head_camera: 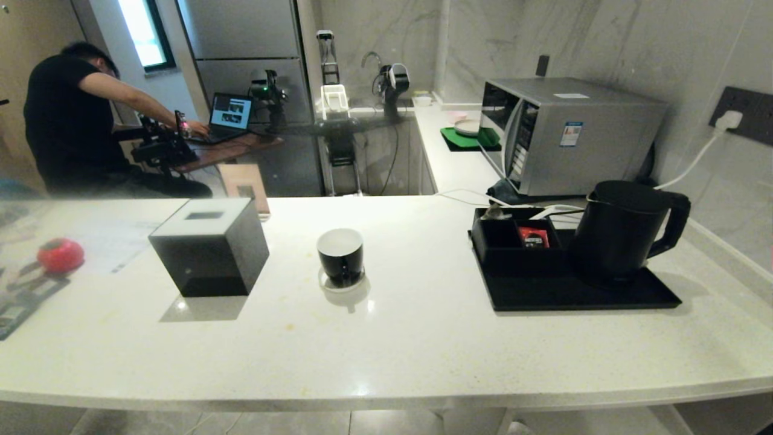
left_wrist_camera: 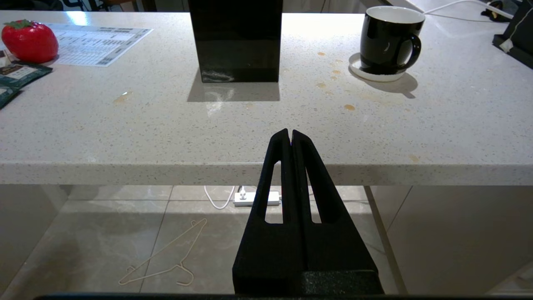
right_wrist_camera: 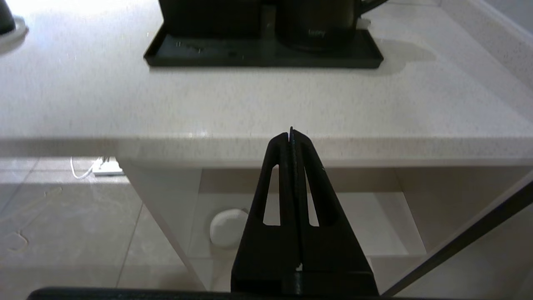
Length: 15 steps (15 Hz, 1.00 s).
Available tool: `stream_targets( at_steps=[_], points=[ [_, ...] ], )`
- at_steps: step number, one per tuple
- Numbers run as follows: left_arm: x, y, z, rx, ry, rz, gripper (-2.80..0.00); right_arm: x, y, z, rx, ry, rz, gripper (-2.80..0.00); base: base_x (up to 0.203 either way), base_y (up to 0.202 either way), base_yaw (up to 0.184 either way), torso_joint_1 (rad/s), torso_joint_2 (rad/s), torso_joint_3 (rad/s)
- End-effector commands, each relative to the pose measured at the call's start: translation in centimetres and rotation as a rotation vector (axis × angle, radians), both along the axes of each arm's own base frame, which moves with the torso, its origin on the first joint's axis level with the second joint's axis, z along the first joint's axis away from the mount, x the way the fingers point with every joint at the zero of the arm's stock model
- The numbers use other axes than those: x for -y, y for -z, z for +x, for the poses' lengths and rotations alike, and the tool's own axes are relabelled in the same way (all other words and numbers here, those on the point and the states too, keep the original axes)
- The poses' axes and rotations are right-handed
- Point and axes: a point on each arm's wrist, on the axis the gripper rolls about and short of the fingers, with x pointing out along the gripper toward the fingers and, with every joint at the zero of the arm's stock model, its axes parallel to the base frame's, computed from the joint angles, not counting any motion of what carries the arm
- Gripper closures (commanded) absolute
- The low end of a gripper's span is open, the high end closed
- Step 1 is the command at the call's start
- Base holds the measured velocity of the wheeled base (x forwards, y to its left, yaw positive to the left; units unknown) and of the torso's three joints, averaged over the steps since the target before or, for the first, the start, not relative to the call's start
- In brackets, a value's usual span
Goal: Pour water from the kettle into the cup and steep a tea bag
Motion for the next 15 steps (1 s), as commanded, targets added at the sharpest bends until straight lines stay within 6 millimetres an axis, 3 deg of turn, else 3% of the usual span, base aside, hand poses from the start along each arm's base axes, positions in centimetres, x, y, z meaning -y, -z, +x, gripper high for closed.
stream_targets(
  at_steps=[1, 9, 15],
  points=[
    [0.0, 0.0, 0.0, -0.001, -0.001, 0.0, 0.0, 0.0, -0.8, 1.6, -0.065, 0.009, 0.008, 0.0, 0.0, 0.0, 0.0, 0.0, 0.0, 0.0],
    [0.0, 0.0, 0.0, 0.0, -0.001, 0.0, 0.0, 1.0, -3.9, 5.2, -0.143, 0.202, 0.031, 0.0, 0.0, 0.0, 0.0, 0.0, 0.0, 0.0],
    [0.0, 0.0, 0.0, -0.001, -0.001, 0.0, 0.0, 2.9, -6.7, 11.6, -0.183, 0.24, 0.041, 0.0, 0.0, 0.0, 0.0, 0.0, 0.0, 0.0]
  ],
)
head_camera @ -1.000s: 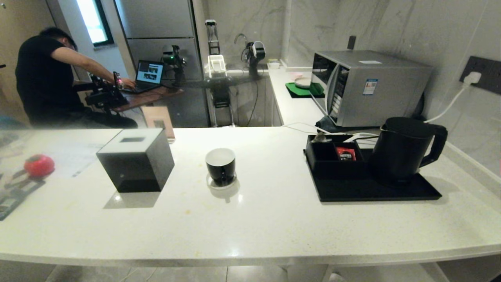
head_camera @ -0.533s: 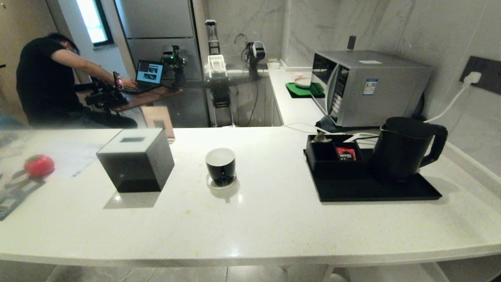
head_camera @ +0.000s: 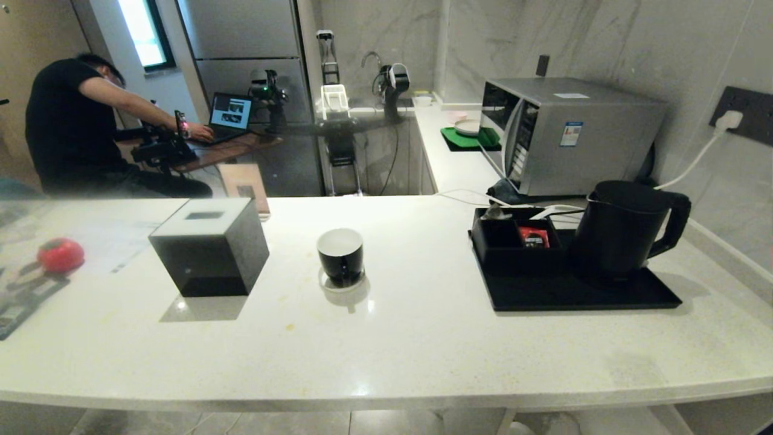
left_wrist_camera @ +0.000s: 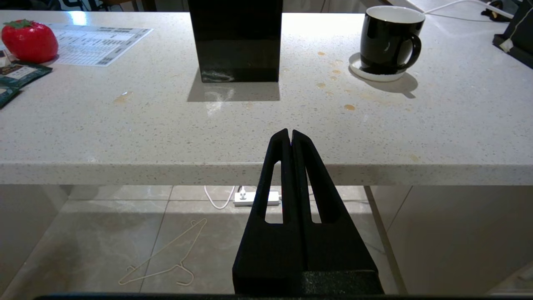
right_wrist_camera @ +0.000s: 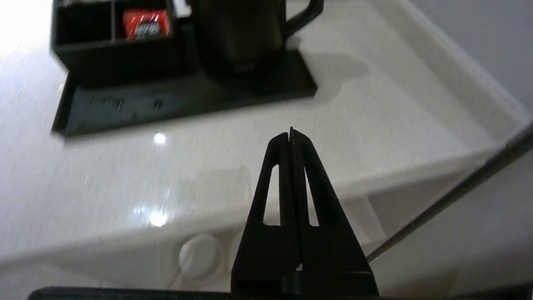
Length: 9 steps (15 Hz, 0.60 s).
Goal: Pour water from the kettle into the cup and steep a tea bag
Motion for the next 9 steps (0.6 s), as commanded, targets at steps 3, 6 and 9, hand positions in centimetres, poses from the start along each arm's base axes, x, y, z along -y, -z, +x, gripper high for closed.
stream_targets(
  at_steps=[3, 6, 9],
  points=[
    [0.0, 0.0, 0.0, 0.0, -0.001, -0.001, 0.0, 1.6, 0.4, 5.5, -0.061, -0.01, 0.01, 0.0, 0.0, 0.0, 0.0, 0.0, 0.0, 0.0],
    [0.0, 0.0, 0.0, 0.0, 0.0, -0.001, 0.0, 2.4, 1.4, 8.3, -0.071, -0.019, 0.001, 0.0, 0.0, 0.0, 0.0, 0.0, 0.0, 0.0],
    [0.0, 0.0, 0.0, 0.001, -0.001, -0.001, 0.0, 3.1, 2.7, 10.9, -0.091, -0.025, -0.015, 0.0, 0.0, 0.0, 0.0, 0.0, 0.0, 0.0]
  ],
)
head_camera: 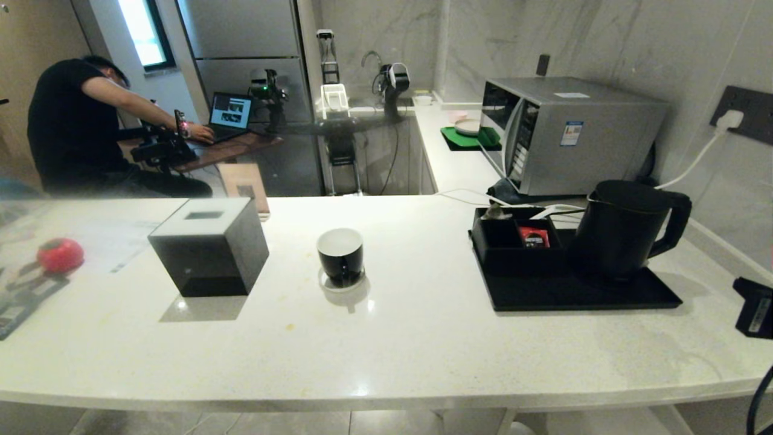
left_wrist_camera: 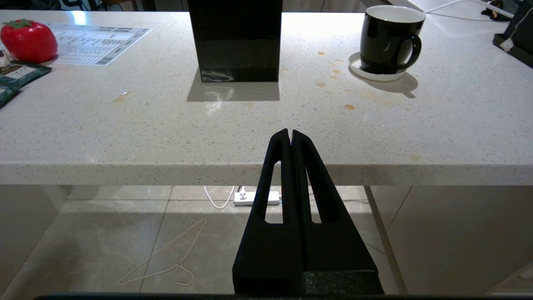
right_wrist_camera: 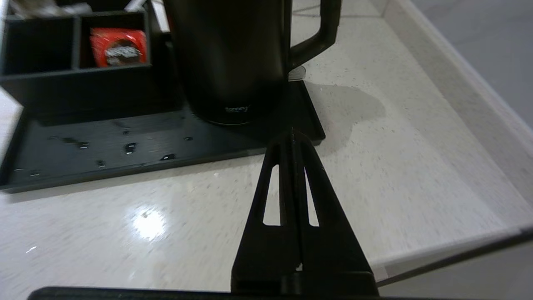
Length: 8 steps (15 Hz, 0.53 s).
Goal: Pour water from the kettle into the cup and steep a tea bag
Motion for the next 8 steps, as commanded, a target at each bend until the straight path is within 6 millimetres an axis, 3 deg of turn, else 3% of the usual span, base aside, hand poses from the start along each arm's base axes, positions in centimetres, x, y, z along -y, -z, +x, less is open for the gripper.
stream_targets(
  at_steps=[1, 2, 3, 8],
  points=[
    [0.0, 0.0, 0.0, -0.001, 0.0, 0.0, 0.0, 0.8, 2.3, 2.7, -0.06, -0.002, 0.006, 0.0, 0.0, 0.0, 0.0, 0.0, 0.0, 0.0],
    [0.0, 0.0, 0.0, 0.0, 0.0, 0.0, 0.0, 1.0, 2.7, 3.5, -0.049, -0.002, -0.003, 0.0, 0.0, 0.0, 0.0, 0.0, 0.0, 0.0],
    [0.0, 0.0, 0.0, 0.001, 0.001, 0.0, 0.0, 1.2, 3.2, 4.2, -0.038, -0.001, -0.011, -2.8, 0.0, 0.0, 0.0, 0.0, 0.0, 0.0],
    [0.0, 0.0, 0.0, 0.001, 0.0, 0.0, 0.0, 2.3, 4.1, 6.5, 0.007, 0.025, -0.032, -2.8, 0.0, 0.0, 0.0, 0.0, 0.0, 0.0]
  ],
)
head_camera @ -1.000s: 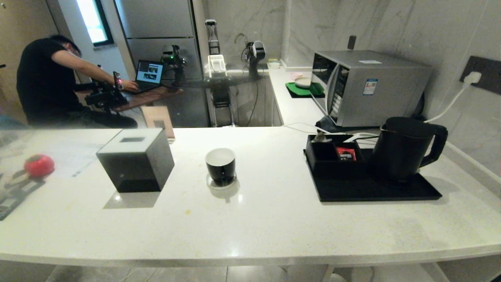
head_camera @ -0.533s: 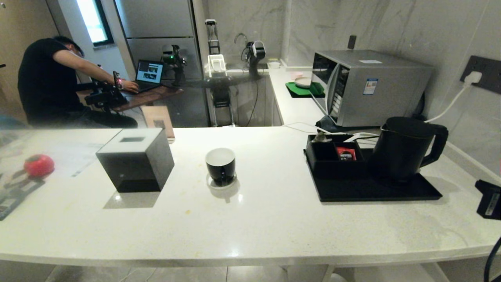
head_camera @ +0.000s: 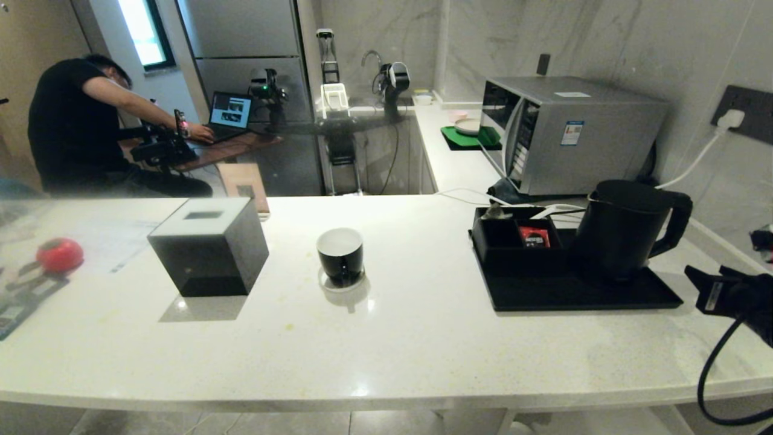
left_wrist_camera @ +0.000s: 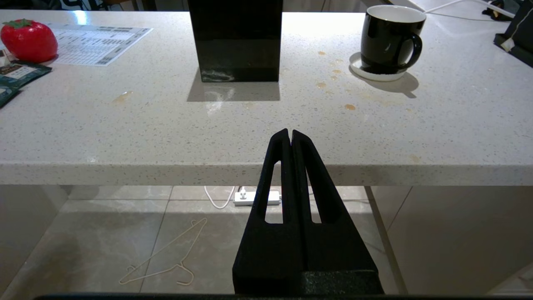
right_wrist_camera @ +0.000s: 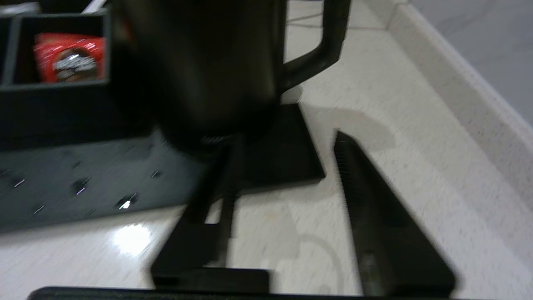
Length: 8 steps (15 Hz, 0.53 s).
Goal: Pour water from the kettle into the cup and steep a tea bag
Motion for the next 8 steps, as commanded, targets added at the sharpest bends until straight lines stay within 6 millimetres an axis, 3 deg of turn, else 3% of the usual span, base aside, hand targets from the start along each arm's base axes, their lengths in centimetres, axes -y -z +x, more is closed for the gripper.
stream_targets(
  at_steps=[1, 8],
  points=[
    [0.0, 0.0, 0.0, 0.001, -0.001, -0.001, 0.0, 0.8, 1.1, 1.6, -0.011, 0.026, -0.001, -2.8, 0.0, 0.0, 0.0, 0.0, 0.0, 0.0],
    [0.0, 0.0, 0.0, -0.001, -0.001, -0.001, 0.0, 2.4, 0.4, 5.3, 0.058, 0.134, -0.066, -2.8, 0.0, 0.0, 0.0, 0.0, 0.0, 0.0]
  ],
)
